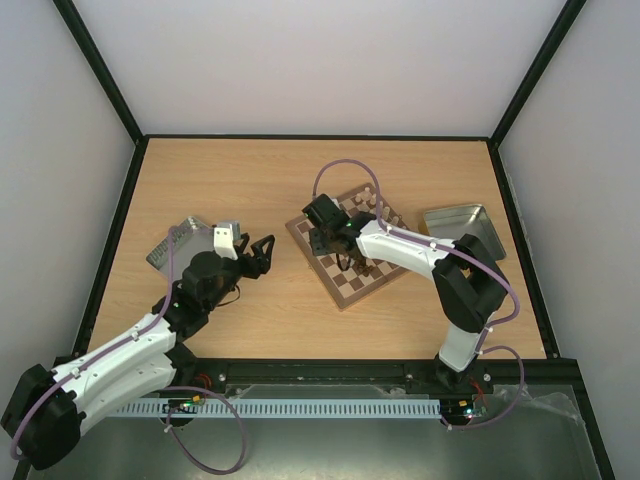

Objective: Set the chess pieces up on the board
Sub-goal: Adjust the chess piece on the chessboard.

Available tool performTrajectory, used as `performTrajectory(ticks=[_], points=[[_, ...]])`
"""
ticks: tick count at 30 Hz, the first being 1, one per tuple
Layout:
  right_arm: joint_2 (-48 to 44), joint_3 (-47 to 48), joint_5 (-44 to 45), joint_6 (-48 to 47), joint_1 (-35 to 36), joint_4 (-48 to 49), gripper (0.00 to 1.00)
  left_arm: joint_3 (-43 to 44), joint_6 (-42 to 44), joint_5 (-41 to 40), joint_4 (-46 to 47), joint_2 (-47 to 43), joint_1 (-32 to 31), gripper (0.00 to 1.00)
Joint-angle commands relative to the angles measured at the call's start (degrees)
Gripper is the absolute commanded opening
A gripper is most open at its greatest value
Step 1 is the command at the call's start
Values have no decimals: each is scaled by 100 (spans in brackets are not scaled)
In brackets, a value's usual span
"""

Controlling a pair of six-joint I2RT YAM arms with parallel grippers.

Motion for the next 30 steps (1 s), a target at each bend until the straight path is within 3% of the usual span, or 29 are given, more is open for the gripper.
performTrajectory(ticks=[1, 11, 17, 24, 30], points=[[150, 12, -13, -4, 50, -220, 33, 98, -49, -98, 36, -21, -23, 78], [306, 7, -136, -33, 51, -137, 20, 96, -16, -79, -4, -28, -23, 79], [305, -2, -280, -25, 45, -66, 19, 94, -4, -70, -10, -23, -23, 79], [262, -87, -393, -28, 46, 73, 21, 95, -4, -56, -4, -19, -23, 79], [99, -121, -333, 38, 46, 193, 32, 116, 1, -43, -4, -13, -23, 78]])
